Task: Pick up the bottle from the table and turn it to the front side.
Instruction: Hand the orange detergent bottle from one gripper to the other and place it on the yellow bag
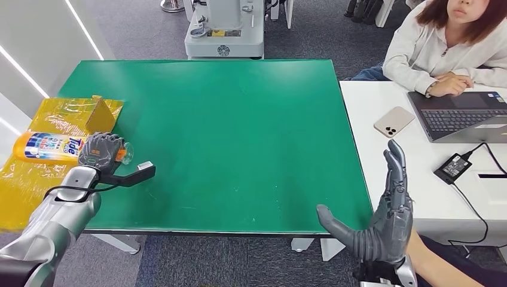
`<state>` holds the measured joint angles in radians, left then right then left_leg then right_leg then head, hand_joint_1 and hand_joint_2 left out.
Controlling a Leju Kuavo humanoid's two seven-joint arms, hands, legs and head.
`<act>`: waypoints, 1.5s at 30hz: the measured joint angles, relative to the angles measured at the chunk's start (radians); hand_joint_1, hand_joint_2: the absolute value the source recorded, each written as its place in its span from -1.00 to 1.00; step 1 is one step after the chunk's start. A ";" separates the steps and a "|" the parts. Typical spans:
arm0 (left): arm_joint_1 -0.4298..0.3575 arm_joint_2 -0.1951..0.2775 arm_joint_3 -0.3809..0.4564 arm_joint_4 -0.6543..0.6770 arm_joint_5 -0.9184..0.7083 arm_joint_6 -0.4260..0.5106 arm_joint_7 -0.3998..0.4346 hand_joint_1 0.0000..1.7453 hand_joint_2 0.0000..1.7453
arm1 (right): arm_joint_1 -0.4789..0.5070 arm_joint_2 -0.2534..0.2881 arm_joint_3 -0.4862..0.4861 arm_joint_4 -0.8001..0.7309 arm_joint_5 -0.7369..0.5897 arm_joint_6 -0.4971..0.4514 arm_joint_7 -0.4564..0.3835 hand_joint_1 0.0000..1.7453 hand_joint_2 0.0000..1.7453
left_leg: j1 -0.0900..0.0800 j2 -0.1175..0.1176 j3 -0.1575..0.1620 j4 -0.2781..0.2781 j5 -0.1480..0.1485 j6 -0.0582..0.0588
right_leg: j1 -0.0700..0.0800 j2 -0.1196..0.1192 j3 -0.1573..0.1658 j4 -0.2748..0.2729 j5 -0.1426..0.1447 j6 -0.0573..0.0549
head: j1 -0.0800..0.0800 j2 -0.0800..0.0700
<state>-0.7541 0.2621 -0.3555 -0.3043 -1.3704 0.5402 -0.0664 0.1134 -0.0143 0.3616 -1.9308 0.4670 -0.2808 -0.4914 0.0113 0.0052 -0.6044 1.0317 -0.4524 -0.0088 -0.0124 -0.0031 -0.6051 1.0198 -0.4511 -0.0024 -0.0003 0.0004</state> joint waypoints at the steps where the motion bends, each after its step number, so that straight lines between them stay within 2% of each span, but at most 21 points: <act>1: -0.002 -0.003 0.008 0.001 0.010 -0.005 0.000 1.00 1.00 | 0.000 -0.001 0.003 0.000 0.001 0.000 0.002 -1.00 1.00 | 0.000 0.000 0.000 0.000 0.000 0.000 | 0.000 0.000 0.000 0.000 0.000 0.000 | 0.000 0.000; 7: 0.001 -0.023 0.089 0.007 0.108 -0.058 0.024 1.00 1.00 | -0.003 -0.009 0.019 0.007 0.000 0.004 0.018 -1.00 1.00 | 0.000 0.000 0.000 0.000 0.000 0.000 | 0.000 0.000 0.000 0.000 0.000 0.000 | 0.000 0.000; 15: 0.041 -0.036 0.155 0.009 0.124 -0.055 0.033 1.00 1.00 | -0.011 -0.016 0.028 0.007 -0.001 0.040 0.033 -1.00 1.00 | 0.000 0.000 0.000 0.000 0.000 0.000 | 0.000 0.000 0.000 0.000 0.000 0.000 | 0.000 0.000; 23: 0.087 -0.044 0.162 0.009 0.039 0.037 -0.020 1.00 1.00 | -0.037 -0.017 0.036 0.009 0.018 0.081 0.047 -1.00 1.00 | 0.000 0.000 0.000 0.000 0.000 0.000 | 0.000 0.000 0.000 0.000 0.000 0.000 | 0.000 0.000; 30: 0.100 -0.077 0.162 0.009 -0.025 0.119 -0.096 1.00 1.00 | -0.038 -0.017 0.042 0.010 0.041 0.087 0.049 -1.00 1.00 | 0.000 -0.001 0.000 0.000 0.000 0.000 | 0.000 0.000 0.000 0.000 0.000 0.000 | 0.000 0.000; 31: 0.101 -0.085 0.162 0.009 -0.035 0.130 -0.102 0.56 1.00 | -0.038 -0.017 0.043 0.010 0.043 0.086 0.049 -1.00 1.00 | 0.000 -0.001 0.000 0.000 0.000 0.000 | 0.000 0.000 0.000 0.000 0.000 0.000 | 0.000 0.000; 34: 0.105 -0.107 0.161 0.002 -0.062 0.146 -0.114 -0.94 1.00 | -0.036 -0.017 0.043 0.010 0.051 0.080 0.054 -1.00 1.00 | 0.000 -0.001 0.000 0.000 0.000 0.000 | 0.000 -0.001 0.000 0.000 0.000 0.000 | 0.000 0.000; 35: 0.105 -0.114 0.161 -0.001 -0.068 0.148 -0.116 -1.00 1.00 | -0.035 -0.017 0.043 0.009 0.054 0.079 0.057 -1.00 1.00 | 0.000 -0.001 0.000 0.000 0.000 0.000 | 0.000 -0.001 0.000 0.000 0.000 0.000 | 0.000 0.000; 45: 0.092 -0.160 0.162 -0.005 -0.063 0.118 -0.093 -1.00 1.00 | -0.015 -0.017 0.043 -0.002 0.067 0.072 0.073 -1.00 1.00 | 0.000 0.000 0.000 0.000 0.000 0.000 | 0.000 0.000 0.000 0.000 0.000 0.000 | 0.000 0.000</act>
<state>-0.6620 0.1025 -0.1939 -0.3094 -1.4335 0.6583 -0.1596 0.0982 -0.0313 0.4042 -1.9333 0.5342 -0.2090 -0.4185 0.0112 0.0050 -0.6044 1.0317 -0.4524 -0.0088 -0.0125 -0.0033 -0.6051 1.0196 -0.4511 -0.0023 -0.0002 0.0004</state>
